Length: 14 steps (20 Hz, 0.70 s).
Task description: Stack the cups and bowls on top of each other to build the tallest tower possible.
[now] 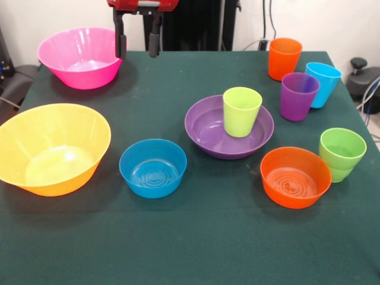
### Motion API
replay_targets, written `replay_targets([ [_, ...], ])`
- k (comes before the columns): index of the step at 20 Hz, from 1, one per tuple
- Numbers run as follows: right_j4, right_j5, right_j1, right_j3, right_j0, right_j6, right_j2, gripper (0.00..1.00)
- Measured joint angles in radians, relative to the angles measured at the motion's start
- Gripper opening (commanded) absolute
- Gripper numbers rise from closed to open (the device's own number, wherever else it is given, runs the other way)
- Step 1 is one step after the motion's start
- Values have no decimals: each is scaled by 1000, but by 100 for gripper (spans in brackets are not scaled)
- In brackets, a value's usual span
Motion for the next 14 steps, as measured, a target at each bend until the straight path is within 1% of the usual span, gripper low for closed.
replay_targets([
  [4,21,0,1,-1,1,4,-1,100],
  [8,25,0,9,-3,4,24,-4,100],
  [13,25,0,26,-8,22,86,-32,100],
  [14,25,0,30,-11,33,113,-45,100],
])
